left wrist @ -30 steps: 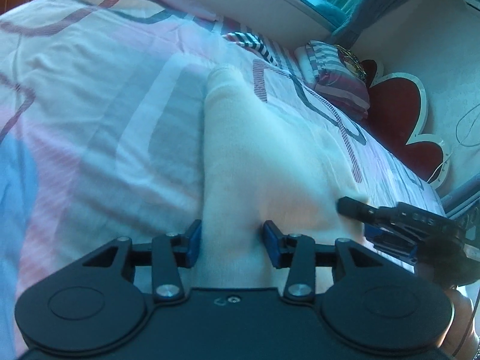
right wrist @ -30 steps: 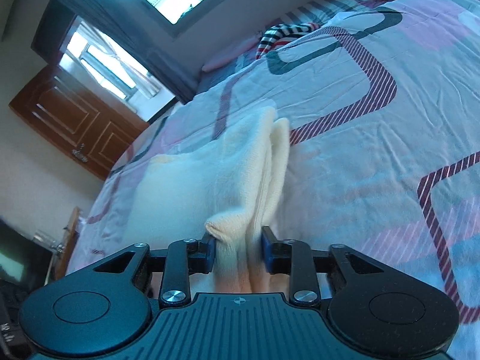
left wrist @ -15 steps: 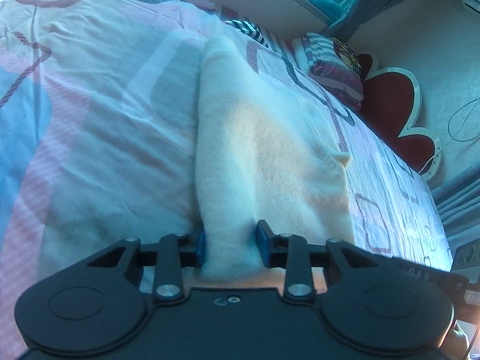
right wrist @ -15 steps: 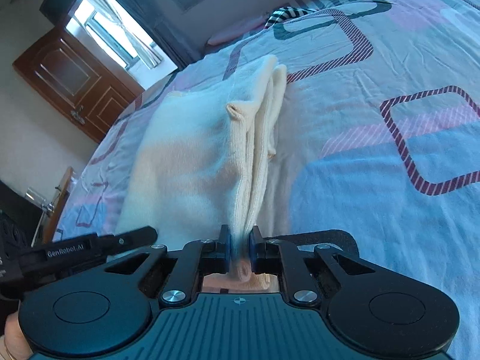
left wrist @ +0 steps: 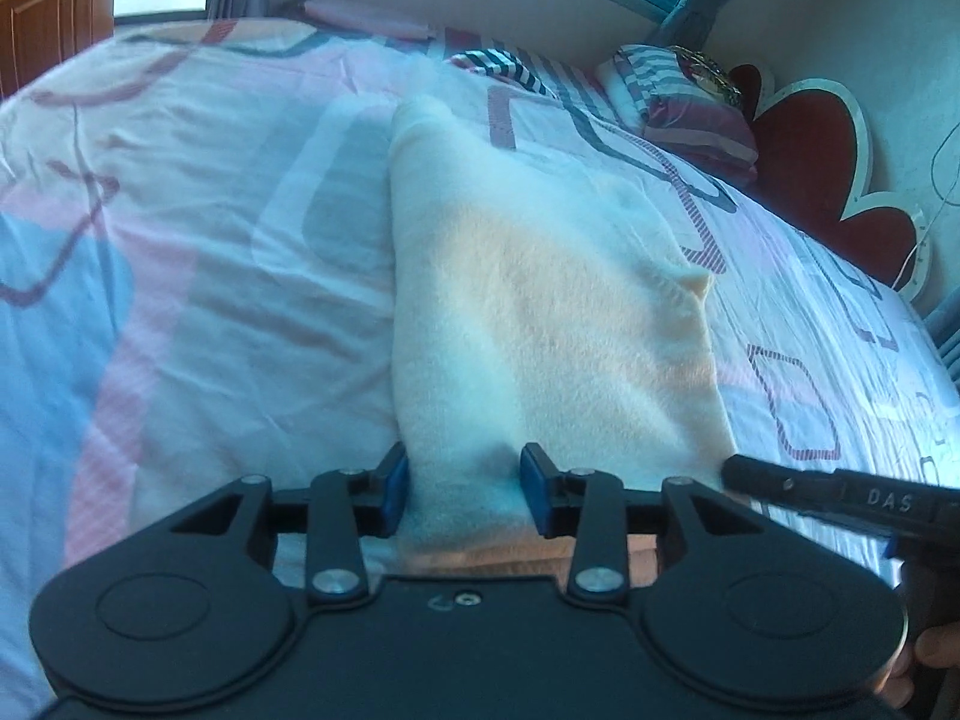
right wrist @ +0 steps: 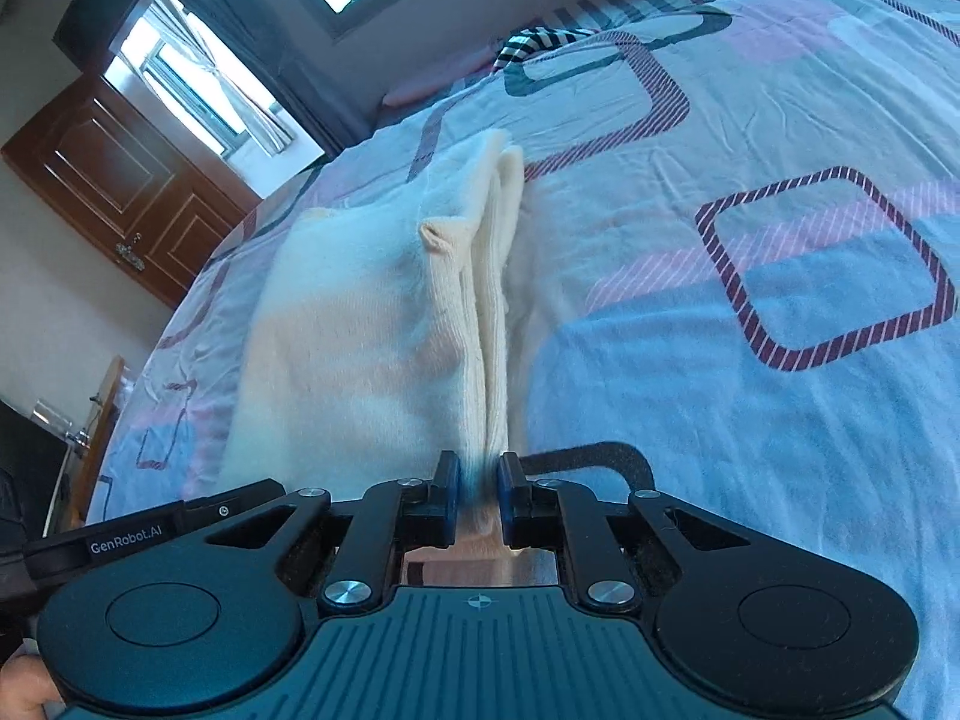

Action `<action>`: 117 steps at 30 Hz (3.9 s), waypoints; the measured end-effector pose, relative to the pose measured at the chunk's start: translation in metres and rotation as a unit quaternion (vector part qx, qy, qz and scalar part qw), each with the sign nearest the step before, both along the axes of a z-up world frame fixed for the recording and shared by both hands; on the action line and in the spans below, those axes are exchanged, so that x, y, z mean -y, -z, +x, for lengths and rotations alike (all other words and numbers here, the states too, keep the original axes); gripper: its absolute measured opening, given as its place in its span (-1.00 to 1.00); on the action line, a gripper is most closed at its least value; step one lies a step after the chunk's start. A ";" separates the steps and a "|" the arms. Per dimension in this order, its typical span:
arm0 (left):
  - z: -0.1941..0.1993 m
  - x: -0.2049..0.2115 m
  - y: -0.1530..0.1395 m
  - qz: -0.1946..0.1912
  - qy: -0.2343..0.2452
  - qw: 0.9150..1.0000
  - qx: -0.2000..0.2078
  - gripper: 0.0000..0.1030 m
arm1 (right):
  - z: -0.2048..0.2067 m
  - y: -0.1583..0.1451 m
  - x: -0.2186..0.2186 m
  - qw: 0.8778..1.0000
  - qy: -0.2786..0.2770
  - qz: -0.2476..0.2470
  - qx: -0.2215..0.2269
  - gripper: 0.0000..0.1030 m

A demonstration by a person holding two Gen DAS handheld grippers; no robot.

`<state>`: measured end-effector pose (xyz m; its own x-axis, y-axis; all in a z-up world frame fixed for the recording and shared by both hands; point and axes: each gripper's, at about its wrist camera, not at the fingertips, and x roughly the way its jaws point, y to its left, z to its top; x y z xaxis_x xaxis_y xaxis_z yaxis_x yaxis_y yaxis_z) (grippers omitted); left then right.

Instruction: Fold small clothes

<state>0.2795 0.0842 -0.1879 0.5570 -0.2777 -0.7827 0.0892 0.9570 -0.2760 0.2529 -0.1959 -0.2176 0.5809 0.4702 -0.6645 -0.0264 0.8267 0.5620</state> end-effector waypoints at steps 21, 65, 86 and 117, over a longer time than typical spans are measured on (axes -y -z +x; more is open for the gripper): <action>0.088 0.039 -0.023 0.026 -0.009 0.997 0.072 0.26 | 0.115 -0.030 -0.019 0.996 -0.007 -0.042 0.077 -0.77; -0.006 0.046 -0.008 0.094 0.018 0.995 -0.018 0.99 | -0.018 -0.004 -0.048 0.985 -0.021 -0.161 0.050 -0.74; -0.135 0.040 -0.129 0.142 0.020 0.982 0.124 0.89 | -0.153 -0.106 -0.033 0.983 -0.010 -0.128 0.131 0.31; -0.346 0.060 -0.187 0.135 -0.100 0.978 0.123 0.98 | -0.357 -0.185 0.007 0.957 0.012 -0.175 0.231 0.99</action>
<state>-0.0669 0.0240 -0.0005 0.7598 0.0556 -0.6477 -0.0762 0.9971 -0.0038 -0.1040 -0.2029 -0.0329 0.8582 0.2492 -0.4487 -0.1845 0.9656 0.1834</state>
